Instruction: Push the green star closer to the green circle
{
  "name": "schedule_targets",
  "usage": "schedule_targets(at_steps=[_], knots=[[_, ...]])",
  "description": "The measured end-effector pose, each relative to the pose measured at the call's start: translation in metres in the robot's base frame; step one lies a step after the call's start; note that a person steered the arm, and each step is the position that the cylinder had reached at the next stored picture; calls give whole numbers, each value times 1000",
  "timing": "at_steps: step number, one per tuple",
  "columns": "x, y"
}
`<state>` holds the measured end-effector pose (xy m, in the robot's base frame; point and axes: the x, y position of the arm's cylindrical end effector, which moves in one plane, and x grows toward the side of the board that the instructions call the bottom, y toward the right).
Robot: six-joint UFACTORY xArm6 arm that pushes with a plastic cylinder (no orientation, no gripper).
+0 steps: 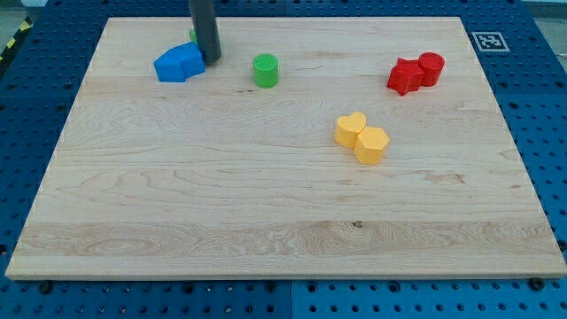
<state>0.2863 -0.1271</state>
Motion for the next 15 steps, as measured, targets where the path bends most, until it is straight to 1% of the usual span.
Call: schedule_targets(at_steps=[2,3,4,5,6,7,8,10,14,15], knots=[[0,-10],[-4,-26],[-19,-42],[-57,-59],[-74,-55],[-70,-39],[-58,-18],[-15,19],[-11,77],[-8,105]])
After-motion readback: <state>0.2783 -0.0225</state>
